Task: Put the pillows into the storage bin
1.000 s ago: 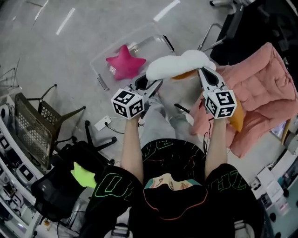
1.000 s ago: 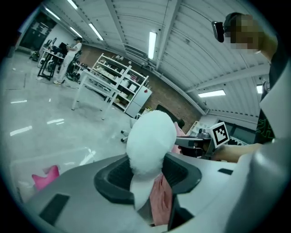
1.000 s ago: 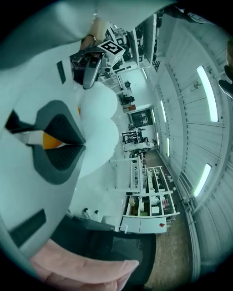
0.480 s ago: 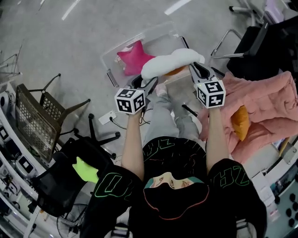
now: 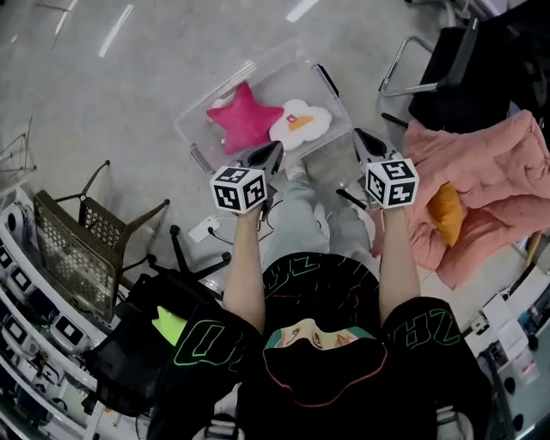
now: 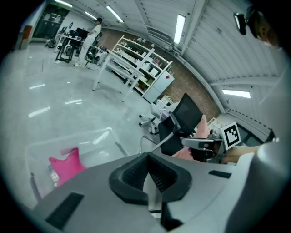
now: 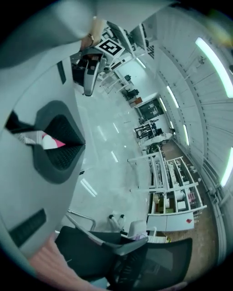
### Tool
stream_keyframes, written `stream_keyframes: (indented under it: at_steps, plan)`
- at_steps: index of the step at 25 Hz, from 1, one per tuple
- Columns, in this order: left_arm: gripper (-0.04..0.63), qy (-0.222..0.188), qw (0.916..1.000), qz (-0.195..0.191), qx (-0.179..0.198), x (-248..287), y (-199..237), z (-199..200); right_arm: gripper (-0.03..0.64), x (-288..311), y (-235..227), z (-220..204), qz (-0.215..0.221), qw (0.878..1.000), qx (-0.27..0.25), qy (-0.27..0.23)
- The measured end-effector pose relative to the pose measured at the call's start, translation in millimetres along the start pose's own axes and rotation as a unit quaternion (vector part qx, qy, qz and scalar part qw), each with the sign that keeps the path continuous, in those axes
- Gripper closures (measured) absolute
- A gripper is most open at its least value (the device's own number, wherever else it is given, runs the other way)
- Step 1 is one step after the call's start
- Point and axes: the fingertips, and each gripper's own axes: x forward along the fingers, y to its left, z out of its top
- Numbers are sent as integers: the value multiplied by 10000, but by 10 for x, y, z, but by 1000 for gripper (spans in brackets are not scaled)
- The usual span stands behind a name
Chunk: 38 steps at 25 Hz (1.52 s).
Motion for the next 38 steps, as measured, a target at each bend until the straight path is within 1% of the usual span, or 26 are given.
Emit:
stream_keyframes:
  at_steps: [3, 5, 8, 11, 16, 20, 22, 25, 28, 30, 34, 38]
  plan:
    - [600, 140, 9965, -739, 358, 203, -414, 131, 614, -292, -170, -6, -124, 9982, 472, -341]
    - [600, 303, 9925, -1011, 623, 394, -661, 153, 614, -479, -346, -38, -321, 9958, 665, -542]
    - [600, 531, 9852, -1295, 984, 714, -1022, 94, 614, -779, -648, -127, -623, 9891, 967, -916]
    - [600, 792, 9753, -1572, 1338, 988, -1399, -34, 614, -1127, -913, -273, -953, 9803, 1217, -1230]
    - [600, 1023, 9606, -1972, 1671, 1335, -2101, -215, 614, -1779, -1338, -577, -1433, 9654, 1556, -1525]
    - [600, 1371, 9412, -2366, 1987, 1536, -2723, -492, 614, -2369, -1569, -957, -1938, 9459, 1944, -1728]
    - [600, 1490, 9335, -2509, 2082, 1658, -3035, -676, 614, -2638, -1726, -1175, -2122, 9369, 2116, -1801]
    - [600, 1666, 9230, -2680, 2202, 1855, -3473, -991, 614, -3003, -1976, -1525, -2350, 9250, 2335, -1858]
    - [600, 2002, 9065, -2855, 2382, 2018, -3842, -1333, 614, -3370, -2139, -1917, -2694, 9064, 2637, -1905]
    - [600, 2179, 8990, -2876, 2483, 2140, -4052, -1554, 614, -3604, -2265, -2171, -2883, 8957, 2784, -1928]
    - [600, 2418, 8924, -2715, 2672, 2404, -4390, -1989, 614, -4004, -2563, -2691, -3123, 8856, 2897, -1851]
    - [594, 2557, 8910, -2328, 2943, 2653, -4578, -2298, 612, -4267, -2848, -3165, -3234, 8808, 3001, -1720]
